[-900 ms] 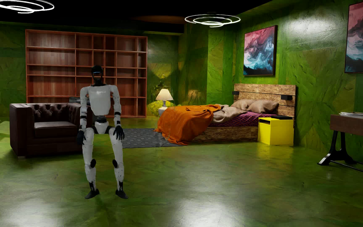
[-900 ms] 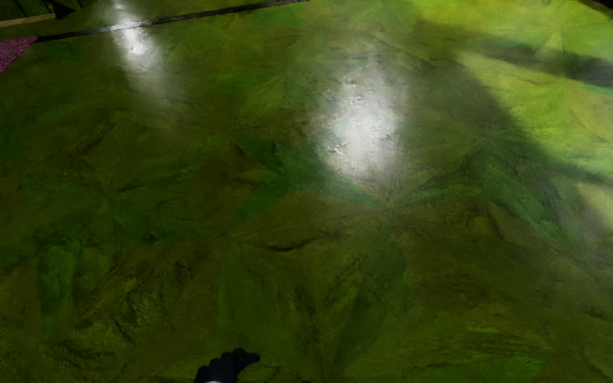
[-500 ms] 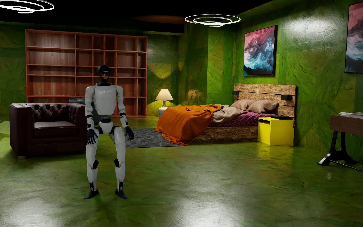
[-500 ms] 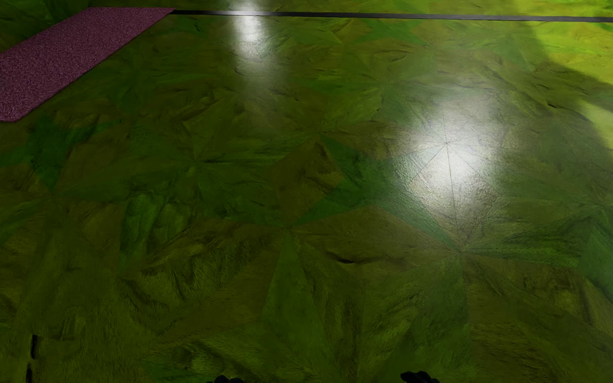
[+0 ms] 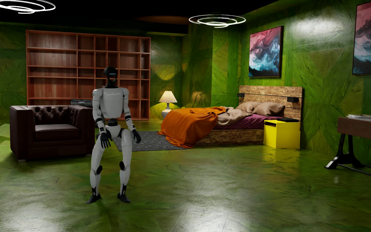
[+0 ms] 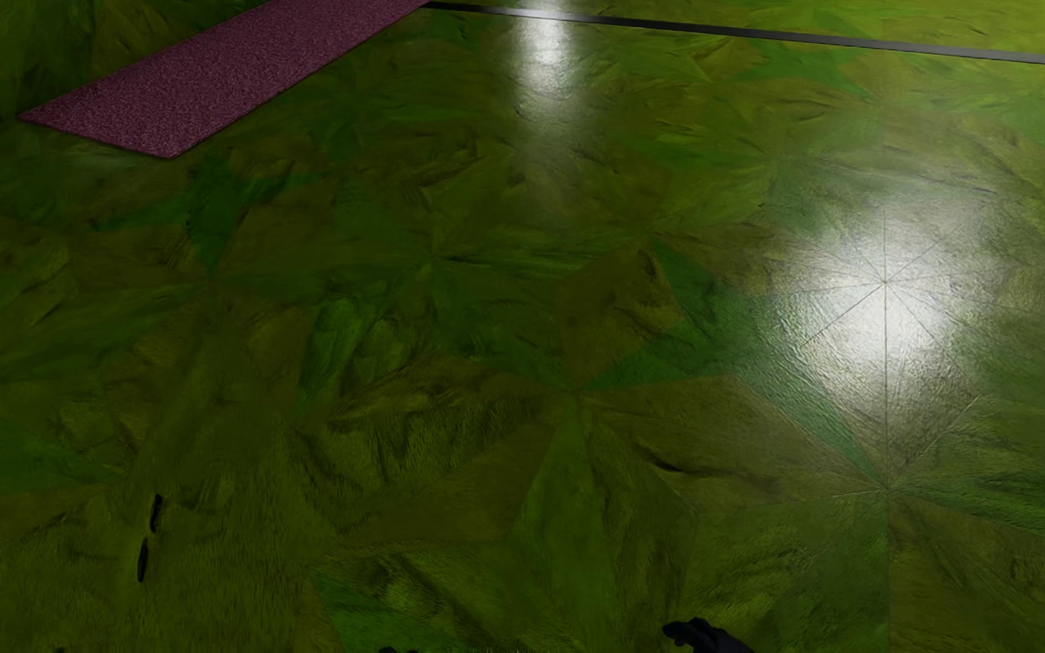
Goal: Go to the bed
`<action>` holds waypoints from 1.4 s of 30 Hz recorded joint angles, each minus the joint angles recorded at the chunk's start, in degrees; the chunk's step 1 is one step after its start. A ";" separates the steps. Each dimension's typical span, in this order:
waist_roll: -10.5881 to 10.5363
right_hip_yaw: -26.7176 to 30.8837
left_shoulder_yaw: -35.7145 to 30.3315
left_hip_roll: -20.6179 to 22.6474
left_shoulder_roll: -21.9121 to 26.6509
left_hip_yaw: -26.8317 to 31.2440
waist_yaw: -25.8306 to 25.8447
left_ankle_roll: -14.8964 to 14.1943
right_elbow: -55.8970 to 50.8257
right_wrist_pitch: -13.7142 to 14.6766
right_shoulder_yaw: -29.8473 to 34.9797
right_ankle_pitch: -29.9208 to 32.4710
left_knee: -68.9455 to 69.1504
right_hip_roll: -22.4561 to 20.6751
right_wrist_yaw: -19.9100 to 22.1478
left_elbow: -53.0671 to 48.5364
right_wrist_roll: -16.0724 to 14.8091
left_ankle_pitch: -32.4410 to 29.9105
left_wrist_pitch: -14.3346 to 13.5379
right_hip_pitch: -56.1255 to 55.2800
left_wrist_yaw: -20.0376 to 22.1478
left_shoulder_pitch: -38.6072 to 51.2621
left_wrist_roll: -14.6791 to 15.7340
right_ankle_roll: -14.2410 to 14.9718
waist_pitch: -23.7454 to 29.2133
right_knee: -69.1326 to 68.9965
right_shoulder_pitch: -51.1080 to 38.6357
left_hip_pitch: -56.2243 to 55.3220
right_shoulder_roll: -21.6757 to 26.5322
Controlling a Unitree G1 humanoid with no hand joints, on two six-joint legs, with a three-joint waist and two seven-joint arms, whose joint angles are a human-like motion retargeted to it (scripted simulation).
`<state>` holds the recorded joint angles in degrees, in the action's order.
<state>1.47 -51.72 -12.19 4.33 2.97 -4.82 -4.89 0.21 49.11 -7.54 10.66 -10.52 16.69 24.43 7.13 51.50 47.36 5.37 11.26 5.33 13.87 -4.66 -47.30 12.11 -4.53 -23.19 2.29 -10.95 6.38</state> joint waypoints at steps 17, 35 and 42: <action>-0.16 64.48 -2.01 10.32 3.35 32.03 3.12 -7.44 -3.26 3.02 -3.70 -11.27 11.97 -28.11 10.45 -2.84 -3.22 -5.02 -3.35 -10.57 -0.90 7.65 0.82 -10.54 4.63 -10.75 4.93 -15.28 -0.19; -8.79 22.30 -7.67 -17.91 7.52 5.45 2.43 -7.73 -4.92 6.31 3.26 -7.35 28.00 -19.25 4.55 -7.52 -0.50 -4.22 1.99 -10.42 -2.88 -7.36 5.30 -8.27 8.50 -2.05 1.68 -23.41 0.06; -7.60 6.66 -4.32 -30.10 5.79 -4.17 1.57 -4.11 -12.62 5.12 6.13 -4.58 13.49 -14.49 4.78 -7.26 -5.11 -1.80 4.27 -1.21 -3.36 -8.05 4.39 -0.67 6.22 5.22 0.49 -21.54 -1.26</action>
<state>-6.13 -45.06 -16.51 -25.76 8.76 -8.99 -3.32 -3.90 36.49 -2.42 16.79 -15.10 30.18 9.94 11.91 44.23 42.25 3.57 15.53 4.12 10.50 -12.71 -42.91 11.43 1.70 -17.96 2.78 -32.49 5.12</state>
